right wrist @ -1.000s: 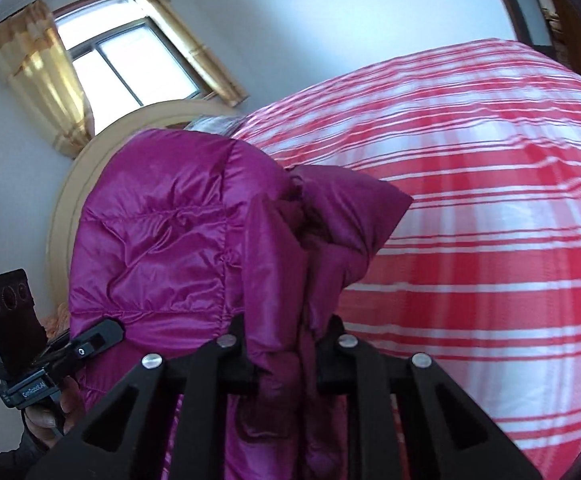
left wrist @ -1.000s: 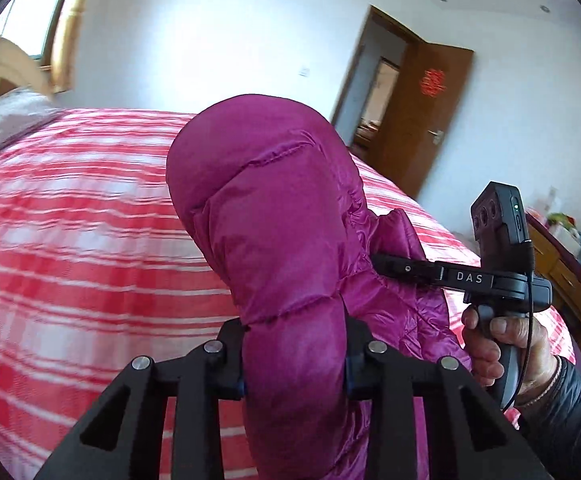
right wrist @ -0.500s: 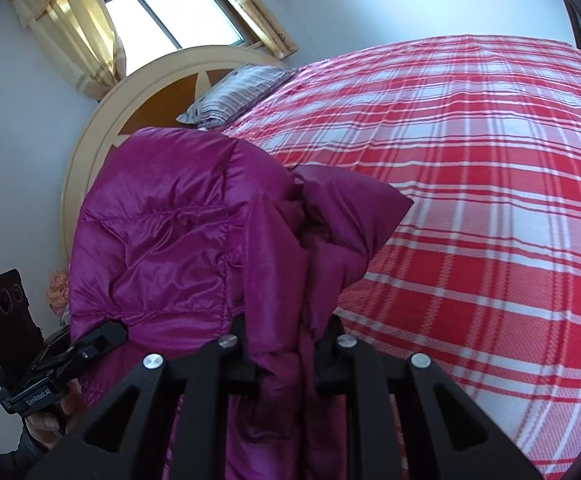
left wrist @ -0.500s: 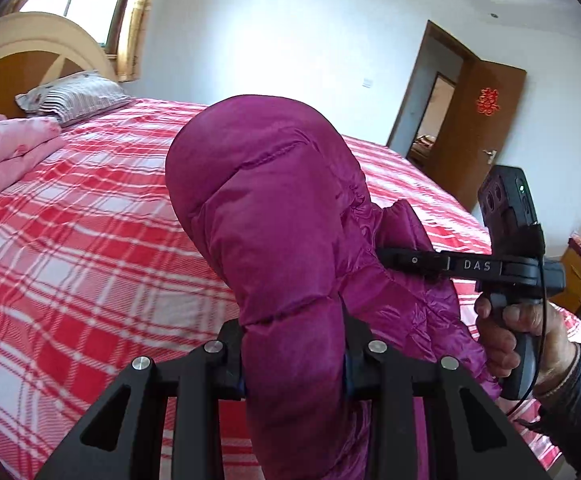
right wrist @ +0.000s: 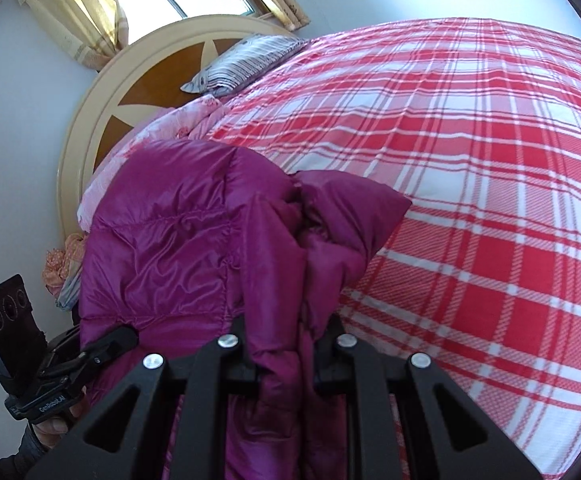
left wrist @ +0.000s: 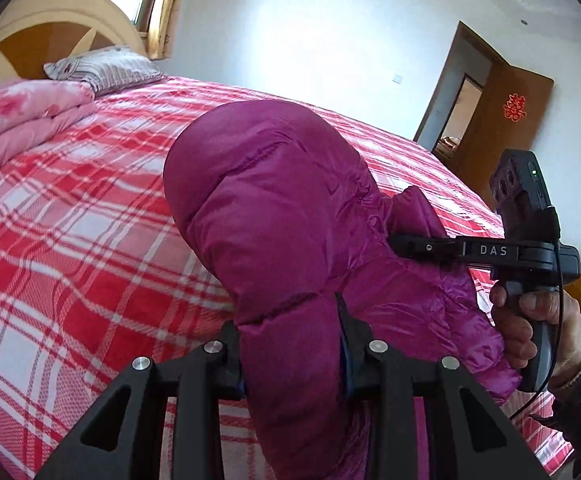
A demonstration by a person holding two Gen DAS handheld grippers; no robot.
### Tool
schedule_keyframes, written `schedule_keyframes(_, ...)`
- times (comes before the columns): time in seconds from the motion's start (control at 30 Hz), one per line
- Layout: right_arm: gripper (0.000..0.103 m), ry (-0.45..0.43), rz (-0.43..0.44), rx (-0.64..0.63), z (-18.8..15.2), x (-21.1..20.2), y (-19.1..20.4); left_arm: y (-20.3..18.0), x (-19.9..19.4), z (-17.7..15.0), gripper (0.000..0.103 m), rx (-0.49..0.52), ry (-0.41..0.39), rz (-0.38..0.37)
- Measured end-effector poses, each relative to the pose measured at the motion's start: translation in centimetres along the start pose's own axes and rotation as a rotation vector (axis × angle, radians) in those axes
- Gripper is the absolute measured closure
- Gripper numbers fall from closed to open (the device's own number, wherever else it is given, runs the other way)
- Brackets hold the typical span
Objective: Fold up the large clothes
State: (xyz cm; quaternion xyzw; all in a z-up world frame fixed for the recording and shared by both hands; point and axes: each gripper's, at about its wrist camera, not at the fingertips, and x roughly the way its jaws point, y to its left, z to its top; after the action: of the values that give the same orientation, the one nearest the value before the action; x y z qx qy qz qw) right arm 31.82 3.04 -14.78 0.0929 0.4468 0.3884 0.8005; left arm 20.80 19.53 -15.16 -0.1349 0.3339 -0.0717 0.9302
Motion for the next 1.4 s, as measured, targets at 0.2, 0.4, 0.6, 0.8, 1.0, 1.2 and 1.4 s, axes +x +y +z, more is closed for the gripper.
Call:
schedule_keyframes(0.2, 0.084, 0.024, -0.011, -0.002, -0.1, 1.1, 0.0, 0.3, 0.3, -1.1, 0.059, -0.025, 0.01, 0.012)
schedule_keyframes(0.4, 0.083, 0.04, -0.017, 0.01, -0.4, 1.9, -0.4, 0.6, 0.5, -1.7, 0.052, -0.038, 0.015, 0.016)
schedule_keyframes(0.6, 0.083, 0.056, -0.024, 0.019, -0.6, 2.6, -0.7, 0.8, 0.9, -2.2, 0.05, -0.048, 0.018, 0.015)
schedule_keyframes(0.8, 0.082, 0.066, -0.025, 0.026, -0.7, 2.9, -1.0, 0.6, 0.7, -2.2, 0.045, -0.061, 0.018, 0.026)
schedule_keyframes(1.0, 0.077, 0.077, -0.049, 0.018, -0.7, 3.1, -0.9, 0.6, 0.4, -2.2, 0.024, -0.069, 0.011, 0.113)
schedule_keyframes(1.2, 0.049, 0.046, -0.079, 0.005, -0.9, 1.8, -0.4, -0.9, -2.3, -1.6, 0.024, -0.035, -0.012, 0.212)
schedule_keyframes(1.4, 0.03, -0.025, -0.195, -0.04, -1.2, -2.0, 2.3, -3.5, -8.0, -0.3, 0.022, 0.021, -0.146, 0.275)
